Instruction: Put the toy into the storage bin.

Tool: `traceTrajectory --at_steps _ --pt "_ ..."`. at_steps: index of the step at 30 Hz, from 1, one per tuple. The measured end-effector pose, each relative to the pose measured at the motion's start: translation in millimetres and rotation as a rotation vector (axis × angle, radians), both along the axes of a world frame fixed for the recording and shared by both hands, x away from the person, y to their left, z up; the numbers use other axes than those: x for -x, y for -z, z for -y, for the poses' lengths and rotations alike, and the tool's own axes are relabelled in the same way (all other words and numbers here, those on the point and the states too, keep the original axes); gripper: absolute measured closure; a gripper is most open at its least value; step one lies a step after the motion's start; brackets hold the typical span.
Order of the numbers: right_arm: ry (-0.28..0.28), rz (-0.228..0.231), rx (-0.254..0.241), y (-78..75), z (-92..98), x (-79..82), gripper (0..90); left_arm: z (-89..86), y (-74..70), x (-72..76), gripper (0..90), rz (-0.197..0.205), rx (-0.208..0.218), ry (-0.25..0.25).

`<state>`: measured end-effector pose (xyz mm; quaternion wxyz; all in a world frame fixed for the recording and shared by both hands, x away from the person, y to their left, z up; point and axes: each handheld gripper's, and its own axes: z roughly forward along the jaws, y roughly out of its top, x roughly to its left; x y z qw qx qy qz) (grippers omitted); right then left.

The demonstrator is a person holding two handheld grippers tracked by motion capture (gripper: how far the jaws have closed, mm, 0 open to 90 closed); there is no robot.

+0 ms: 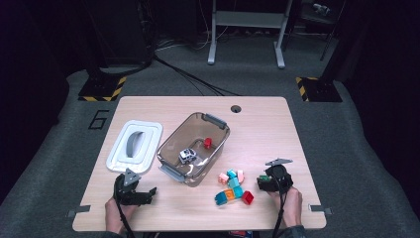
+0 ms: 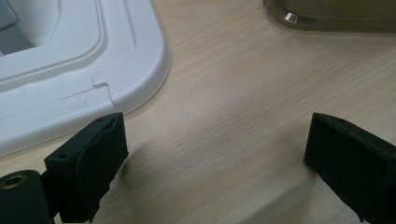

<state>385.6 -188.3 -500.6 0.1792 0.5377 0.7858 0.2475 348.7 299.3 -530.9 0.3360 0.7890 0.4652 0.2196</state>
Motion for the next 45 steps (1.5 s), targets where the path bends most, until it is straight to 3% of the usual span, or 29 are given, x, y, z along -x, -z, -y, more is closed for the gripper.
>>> traceTrajectory --at_steps 5,7,14,16,27,45 --pt "0.024 0.0 -0.002 1.9 5.0 2.5 56.2 0.2 0.0 0.2 5.7 0.004 -0.004 0.0" --pt "0.032 0.006 -0.005 2.2 7.3 3.0 58.2 0.2 0.0 0.2 5.7 0.004 -0.004 0.0" --pt "0.032 0.014 -0.027 0.8 12.5 1.4 58.7 0.4 -0.4 0.7 5.6 0.0 -0.005 0.002" --pt "0.046 0.019 -0.059 -2.5 14.5 2.2 58.8 0.9 -0.5 1.0 5.6 0.002 -0.005 -0.003" --pt "0.002 0.048 -0.109 -14.8 15.9 -4.4 58.7 1.9 0.1 -0.5 5.6 0.001 0.006 -0.009" --pt "-0.063 0.107 -0.139 -51.2 -9.7 -28.9 58.7 0.3 -0.1 -2.3 5.6 -0.025 0.023 -0.01"
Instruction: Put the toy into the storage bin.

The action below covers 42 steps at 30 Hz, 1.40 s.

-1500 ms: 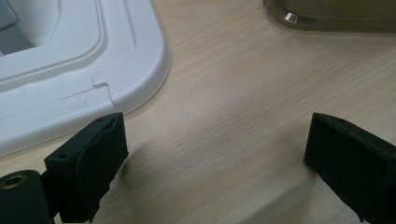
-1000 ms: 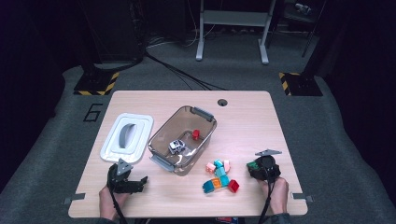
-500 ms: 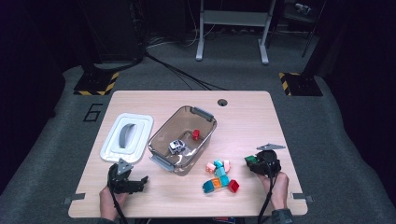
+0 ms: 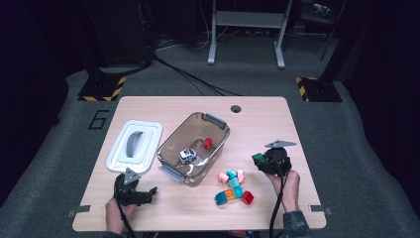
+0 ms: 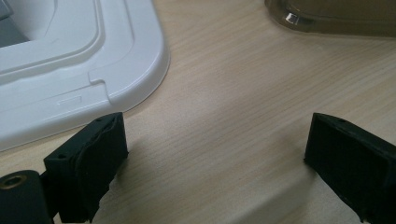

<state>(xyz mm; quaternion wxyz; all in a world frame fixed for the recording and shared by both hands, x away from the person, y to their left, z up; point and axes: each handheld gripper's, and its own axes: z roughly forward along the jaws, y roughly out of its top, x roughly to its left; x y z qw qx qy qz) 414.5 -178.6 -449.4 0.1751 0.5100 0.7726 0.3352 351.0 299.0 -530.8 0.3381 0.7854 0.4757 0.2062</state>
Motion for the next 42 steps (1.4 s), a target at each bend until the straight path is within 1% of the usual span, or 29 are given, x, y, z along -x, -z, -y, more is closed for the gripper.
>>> traceTrajectory --at_steps 1,6,8,9,11,15,19,22,25,26,27,29,30,31,32,33,38,40,41,42 --pt "-0.016 0.013 0.006 -1.0 -1.7 -2.4 58.7 0.0 0.0 0.0 5.6 0.0 0.0 0.0" --pt "-0.042 0.014 0.019 -8.4 -12.5 -11.9 58.7 0.0 0.0 0.0 5.6 0.001 -0.001 0.001" --pt "-0.042 0.022 0.015 -12.5 -15.8 -15.1 58.7 0.0 0.0 0.0 5.6 0.0 0.0 0.0" --pt "-0.053 0.025 0.017 -15.0 -16.7 -16.5 58.7 -0.1 0.0 0.0 5.6 0.001 -0.002 0.001" --pt "-0.057 0.033 0.008 -20.6 -19.7 -19.2 58.7 0.0 0.0 0.0 5.6 0.001 0.0 0.001" --pt "-0.062 0.041 0.01 -30.0 -25.1 -23.8 58.8 0.0 0.2 0.0 5.6 0.003 -0.001 0.0" --pt "-0.081 0.062 0.019 -38.9 -31.8 -28.3 58.8 0.0 0.1 0.0 5.6 0.003 -0.001 0.001" --pt "-0.079 0.067 0.006 -45.6 -35.6 -30.2 58.8 0.1 0.0 0.0 5.6 0.001 0.001 0.0" --pt "-0.095 0.08 0.006 -51.8 -38.0 -34.7 58.8 0.0 0.2 -0.1 5.6 0.003 -0.002 0.003" --pt "-0.086 0.076 -0.004 -54.2 -40.7 -35.3 58.8 0.1 0.1 0.0 5.6 0.004 -0.002 0.002" --pt "-0.094 0.084 0.004 -56.2 -41.4 -36.8 58.8 0.1 0.1 0.0 5.6 0.004 -0.002 0.002" --pt "-0.106 0.098 0.005 -60.6 -44.3 -39.4 58.8 0.0 0.2 -0.1 5.6 0.003 -0.002 0.002" --pt "-0.112 0.1 0.008 -63.0 -45.5 -40.4 58.8 -0.7 -0.3 -0.1 5.6 -0.001 -0.012 0.01" --pt "-0.109 0.101 0.001 -65.4 -48.0 -41.3 58.8 -0.5 -0.2 0.0 5.6 0.0 -0.01 0.007" --pt "-0.117 0.106 0.008 -67.7 -49.2 -42.4 58.8 -0.6 -0.3 0.0 5.6 0.0 -0.012 0.01" --pt "-0.109 0.105 -0.003 -70.0 -52.0 -43.0 58.8 -0.6 -0.4 0.1 5.6 0.002 -0.014 0.009" --pt "-0.139 0.126 0.009 -78.2 -62.0 -51.8 58.8 -0.2 0.1 0.0 5.6 0.005 -0.008 0.006" --pt "-0.148 0.131 0.006 -81.9 -68.5 -55.0 58.8 -0.3 0.1 -0.1 5.7 0.005 -0.009 0.006" --pt "-0.165 0.137 0.012 -83.9 -71.9 -57.6 58.8 -0.2 0.0 0.0 5.6 0.005 -0.009 0.006" --pt "-0.168 0.135 0.005 -85.2 -75.7 -59.4 58.8 -0.2 -0.1 0.1 5.6 0.007 -0.011 0.006"
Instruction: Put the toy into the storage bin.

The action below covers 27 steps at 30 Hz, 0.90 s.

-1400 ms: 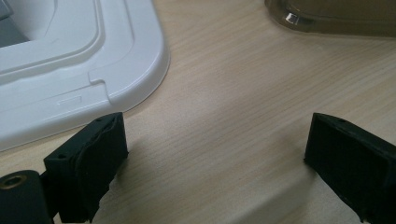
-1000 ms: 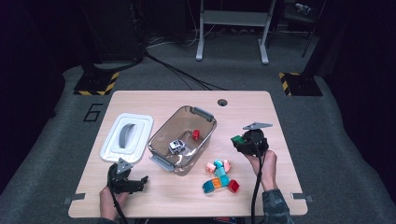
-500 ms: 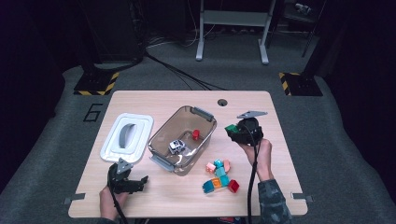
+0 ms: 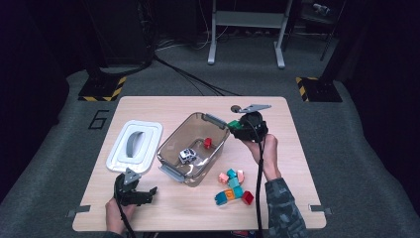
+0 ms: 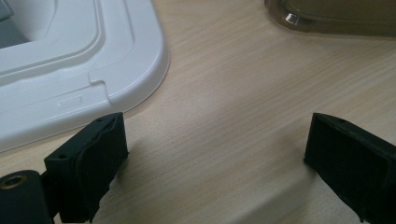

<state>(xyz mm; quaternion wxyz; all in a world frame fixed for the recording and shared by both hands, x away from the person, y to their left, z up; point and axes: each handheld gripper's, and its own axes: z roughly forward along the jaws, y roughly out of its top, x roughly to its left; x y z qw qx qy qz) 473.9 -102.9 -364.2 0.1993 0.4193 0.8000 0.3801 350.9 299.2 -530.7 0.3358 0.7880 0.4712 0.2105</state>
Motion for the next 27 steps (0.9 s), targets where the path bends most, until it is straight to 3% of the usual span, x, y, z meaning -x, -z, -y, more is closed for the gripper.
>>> traceTrajectory --at_steps 8,15,19,27 --pt "-0.055 -0.027 -0.002 -0.4 -31.6 -16.0 58.7 0.2 0.1 0.1 5.6 0.002 0.0 -0.001" --pt "-0.091 -0.061 0.069 13.1 -54.4 -26.4 58.7 0.5 0.1 0.5 5.7 0.004 -0.001 -0.001" --pt "-0.086 -0.073 0.11 22.4 -58.5 -27.5 58.6 0.9 0.4 0.6 5.8 0.01 -0.002 -0.004" --pt "-0.086 -0.089 0.112 25.4 -53.3 -25.7 57.1 1.0 0.4 0.7 5.8 0.011 -0.002 -0.005"
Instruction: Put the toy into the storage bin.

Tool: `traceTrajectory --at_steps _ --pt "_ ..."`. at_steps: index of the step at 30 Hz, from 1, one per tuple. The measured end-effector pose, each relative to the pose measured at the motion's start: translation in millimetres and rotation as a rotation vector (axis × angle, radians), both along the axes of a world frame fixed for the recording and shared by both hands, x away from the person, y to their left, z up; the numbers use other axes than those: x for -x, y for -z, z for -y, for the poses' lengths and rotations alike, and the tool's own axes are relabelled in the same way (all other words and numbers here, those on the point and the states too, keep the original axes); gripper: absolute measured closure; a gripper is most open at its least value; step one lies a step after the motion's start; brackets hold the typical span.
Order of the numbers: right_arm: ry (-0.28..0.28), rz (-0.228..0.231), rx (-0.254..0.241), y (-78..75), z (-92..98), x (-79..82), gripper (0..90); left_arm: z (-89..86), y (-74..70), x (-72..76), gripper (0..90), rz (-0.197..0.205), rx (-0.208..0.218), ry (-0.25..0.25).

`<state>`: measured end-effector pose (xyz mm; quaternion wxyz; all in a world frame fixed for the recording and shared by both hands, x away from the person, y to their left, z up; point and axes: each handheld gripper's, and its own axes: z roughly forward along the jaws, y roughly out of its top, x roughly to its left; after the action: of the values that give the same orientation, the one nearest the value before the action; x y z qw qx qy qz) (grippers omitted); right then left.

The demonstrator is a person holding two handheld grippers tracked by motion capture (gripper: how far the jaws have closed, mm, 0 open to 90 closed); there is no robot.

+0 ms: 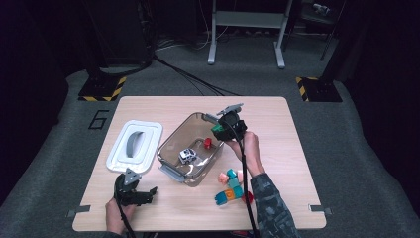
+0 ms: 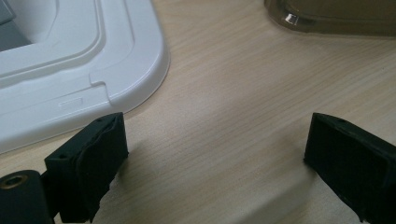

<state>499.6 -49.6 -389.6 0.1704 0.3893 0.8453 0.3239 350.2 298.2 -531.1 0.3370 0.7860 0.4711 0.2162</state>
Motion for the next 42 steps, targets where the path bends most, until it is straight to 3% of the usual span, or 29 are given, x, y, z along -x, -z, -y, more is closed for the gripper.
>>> traceTrajectory --at_steps 6,12,15,18,21,26,30,33,38,42 --pt "-0.008 0.02 -0.007 -4.9 2.7 8.6 47.0 -0.6 -1.1 0.4 5.8 -0.014 -0.007 0.009" --pt "-0.001 0.031 -0.065 -8.6 16.5 22.7 40.4 0.2 -0.3 0.5 5.8 -0.003 -0.002 0.003" --pt "0.003 0.039 -0.112 -7.1 29.7 32.5 30.9 0.1 -0.4 0.5 5.8 -0.002 -0.005 0.003" --pt "0.013 0.033 -0.128 -3.3 41.8 43.7 21.8 0.0 -0.5 0.5 5.8 -0.005 -0.005 0.004" --pt "0.026 0.015 -0.127 6.0 58.1 56.1 14.6 0.2 -0.3 0.5 5.8 -0.003 -0.002 0.003" --pt "0.052 -0.009 -0.122 17.4 72.5 69.0 10.3 0.2 -0.4 0.6 5.8 0.0 -0.007 0.003" --pt "0.075 -0.036 -0.103 33.5 86.8 81.0 5.2 0.2 -0.3 0.6 5.7 0.0 -0.007 0.003" --pt "0.091 -0.087 -0.122 52.4 98.9 94.5 0.0 0.2 -0.5 0.8 5.7 -0.001 -0.009 0.003" --pt "0.071 -0.1 -0.149 71.0 108.6 111.7 0.0 0.9 0.1 0.8 5.7 0.003 0.002 -0.005" --pt "0.067 -0.078 -0.124 79.1 110.8 121.6 0.0 0.8 0.1 0.6 5.8 0.004 0.002 -0.004"
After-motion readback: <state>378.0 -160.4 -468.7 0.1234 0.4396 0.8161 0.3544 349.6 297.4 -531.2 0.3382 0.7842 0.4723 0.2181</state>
